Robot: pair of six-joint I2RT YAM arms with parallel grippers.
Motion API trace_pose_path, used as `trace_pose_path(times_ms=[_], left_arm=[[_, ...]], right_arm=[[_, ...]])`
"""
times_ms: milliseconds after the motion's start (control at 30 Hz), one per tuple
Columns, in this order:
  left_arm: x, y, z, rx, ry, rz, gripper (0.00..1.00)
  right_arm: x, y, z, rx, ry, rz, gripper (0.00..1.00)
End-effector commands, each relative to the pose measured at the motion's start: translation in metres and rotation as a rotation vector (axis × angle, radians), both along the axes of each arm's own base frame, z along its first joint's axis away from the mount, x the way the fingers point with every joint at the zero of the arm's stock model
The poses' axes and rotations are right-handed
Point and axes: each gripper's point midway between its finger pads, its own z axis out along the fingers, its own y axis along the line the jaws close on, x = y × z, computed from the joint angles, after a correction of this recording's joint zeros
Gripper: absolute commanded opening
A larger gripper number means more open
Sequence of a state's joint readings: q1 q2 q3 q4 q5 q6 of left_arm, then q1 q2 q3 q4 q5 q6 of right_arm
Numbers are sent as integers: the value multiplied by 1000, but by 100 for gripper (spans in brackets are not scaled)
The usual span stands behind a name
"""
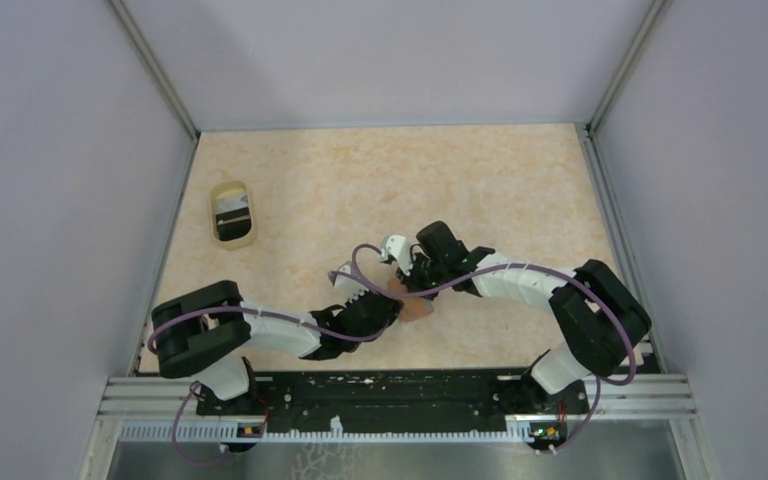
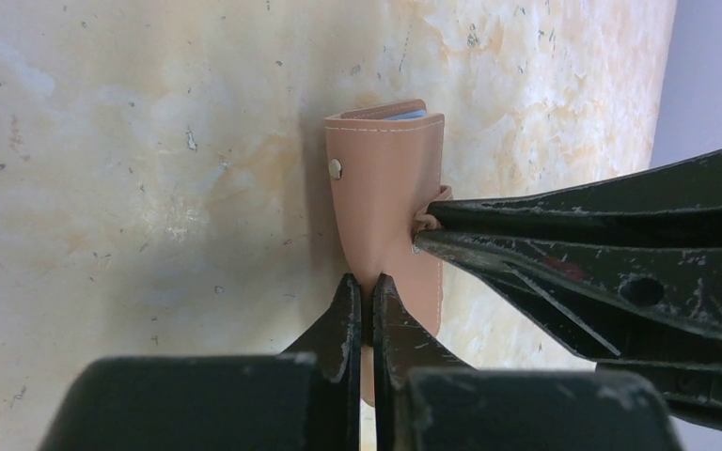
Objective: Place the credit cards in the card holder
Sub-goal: Open the card holder at the center of the board.
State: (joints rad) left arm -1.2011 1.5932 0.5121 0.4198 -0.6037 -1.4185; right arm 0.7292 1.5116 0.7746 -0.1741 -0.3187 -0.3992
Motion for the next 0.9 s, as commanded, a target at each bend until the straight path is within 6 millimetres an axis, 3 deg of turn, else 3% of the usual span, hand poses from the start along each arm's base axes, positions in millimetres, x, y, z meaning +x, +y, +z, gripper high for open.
trace_pose_path(times_ms=[0, 233, 533, 600, 800, 867], left_arm=[[1, 8, -1, 14, -8, 44, 0], [3, 21, -3, 31, -41, 67, 1], [2, 11, -6, 70, -47, 12, 11], [2, 9, -8, 90, -42, -14, 18], [-1, 12, -10, 256, -98, -153, 66], [-2, 14, -5, 306, -146, -216, 75]], right_arm=[[23, -6, 27, 23, -75, -71, 0], [27, -16, 50, 130, -37, -108, 0], [26, -16, 54, 160, -13, -108, 0], [27, -17, 57, 171, -8, -116, 0], [27, -22, 73, 238, 8, -112, 0], [26, -23, 76, 251, 13, -109, 0]])
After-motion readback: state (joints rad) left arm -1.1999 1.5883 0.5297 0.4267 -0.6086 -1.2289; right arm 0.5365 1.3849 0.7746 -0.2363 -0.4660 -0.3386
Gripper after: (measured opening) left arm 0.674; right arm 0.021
